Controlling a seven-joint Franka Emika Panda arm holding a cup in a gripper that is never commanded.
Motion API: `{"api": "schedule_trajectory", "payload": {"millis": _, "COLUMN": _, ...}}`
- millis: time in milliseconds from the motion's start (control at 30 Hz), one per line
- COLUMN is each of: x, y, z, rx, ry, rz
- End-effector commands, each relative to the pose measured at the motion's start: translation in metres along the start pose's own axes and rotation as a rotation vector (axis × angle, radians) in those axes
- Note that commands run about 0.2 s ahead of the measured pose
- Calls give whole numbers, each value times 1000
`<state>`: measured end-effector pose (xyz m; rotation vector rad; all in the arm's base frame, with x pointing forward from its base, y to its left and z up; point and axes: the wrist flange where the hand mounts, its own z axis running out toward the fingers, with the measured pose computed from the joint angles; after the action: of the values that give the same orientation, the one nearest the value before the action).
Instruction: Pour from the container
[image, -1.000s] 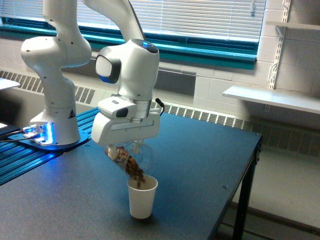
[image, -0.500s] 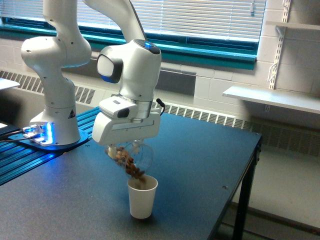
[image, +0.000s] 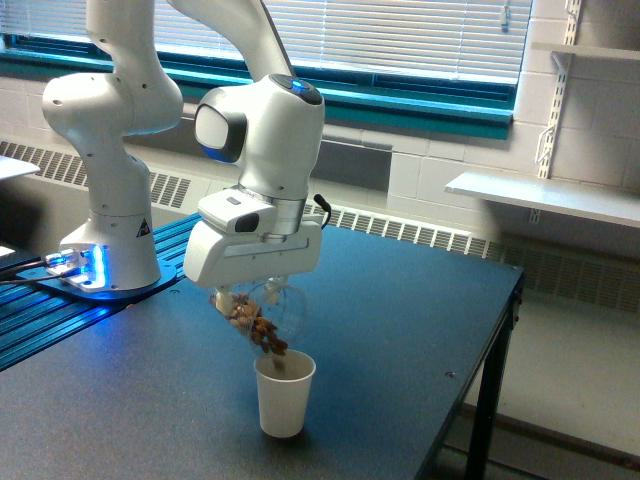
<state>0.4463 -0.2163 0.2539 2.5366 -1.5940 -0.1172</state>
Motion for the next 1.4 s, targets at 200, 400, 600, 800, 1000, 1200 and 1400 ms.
{"api": "schedule_trajectory", "payload": {"millis": 200, "x": 3, "y": -3, "z": -8, "rx": -12, "ry": 2, "rz": -28}}
{"api": "schedule_trajectory", "payload": {"millis": 400, "x": 3, "y": -5, "z": -9, "rx": -20, "ry": 1, "rz": -35}}
{"api": "schedule_trajectory", "payload": {"millis": 600, "x": 2, "y": -5, "z": -9, "rx": -33, "ry": -6, "rz": -42}}
{"api": "schedule_trajectory", "payload": {"millis": 800, "x": 2, "y": -4, "z": -9, "rx": -42, "ry": -11, "rz": -47}}
{"api": "schedule_trajectory", "payload": {"millis": 1000, "x": 3, "y": -3, "z": -9, "rx": -48, "ry": -13, "rz": -46}}
{"api": "schedule_trajectory", "payload": {"millis": 1200, "x": 5, "y": -3, "z": -9, "rx": -56, "ry": -19, "rz": -44}}
{"api": "schedule_trajectory", "payload": {"millis": 1400, "x": 6, "y": -2, "z": -9, "rx": -63, "ry": -30, "rz": -42}}
